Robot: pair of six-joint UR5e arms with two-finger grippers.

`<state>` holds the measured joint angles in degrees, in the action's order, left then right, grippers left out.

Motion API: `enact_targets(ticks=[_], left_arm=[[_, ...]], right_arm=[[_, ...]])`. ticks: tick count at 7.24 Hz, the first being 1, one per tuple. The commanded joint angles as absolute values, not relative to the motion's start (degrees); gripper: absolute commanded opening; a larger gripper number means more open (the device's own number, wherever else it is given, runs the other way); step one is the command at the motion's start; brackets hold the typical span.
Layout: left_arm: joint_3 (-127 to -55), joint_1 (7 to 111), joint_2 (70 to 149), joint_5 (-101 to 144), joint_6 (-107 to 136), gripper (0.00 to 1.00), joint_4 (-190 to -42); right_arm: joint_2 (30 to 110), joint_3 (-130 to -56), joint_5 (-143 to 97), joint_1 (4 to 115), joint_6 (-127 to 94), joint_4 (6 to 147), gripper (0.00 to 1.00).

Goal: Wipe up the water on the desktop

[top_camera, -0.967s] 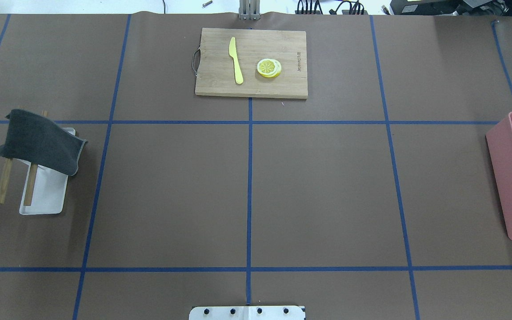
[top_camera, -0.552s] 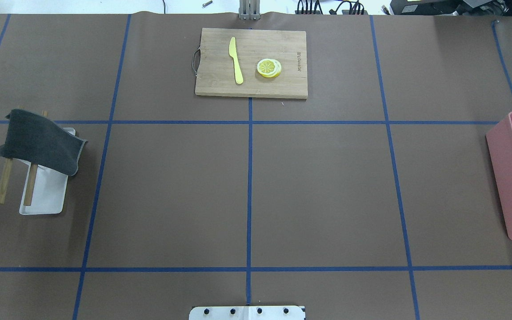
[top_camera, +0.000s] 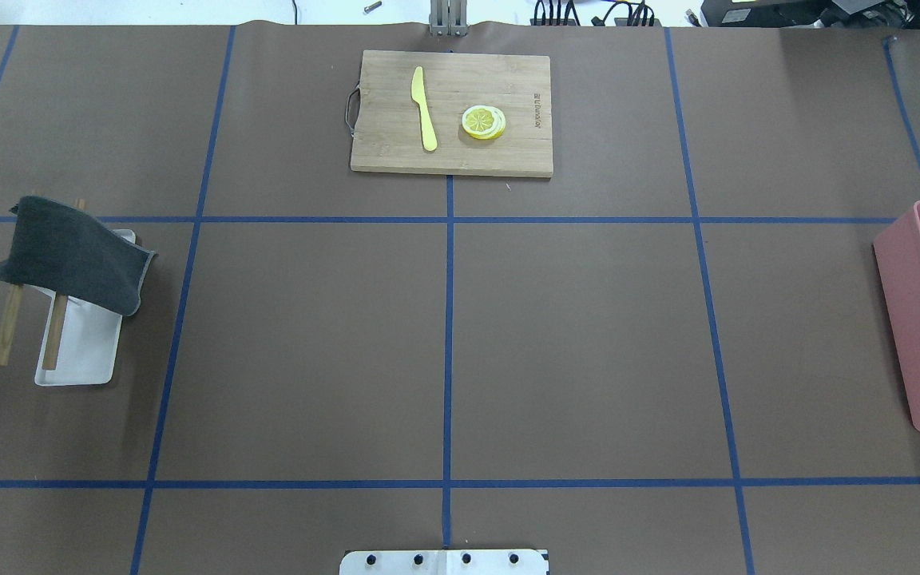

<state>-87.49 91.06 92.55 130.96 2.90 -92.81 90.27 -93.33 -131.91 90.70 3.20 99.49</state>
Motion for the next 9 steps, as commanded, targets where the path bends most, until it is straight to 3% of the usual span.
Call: enact_targets(ticks=[1, 9], left_arm=[[-87.5, 91.1, 92.5, 131.0, 2.9, 0.98, -92.8], [-87.4, 91.1, 92.5, 131.0, 2.9, 0.98, -92.9]], right_arm=[[90.3, -93.3, -132.0, 90.7, 3.3, 99.5, 1.00], [90.7, -95.4, -132.2, 90.7, 3.2, 99.6, 1.00]])
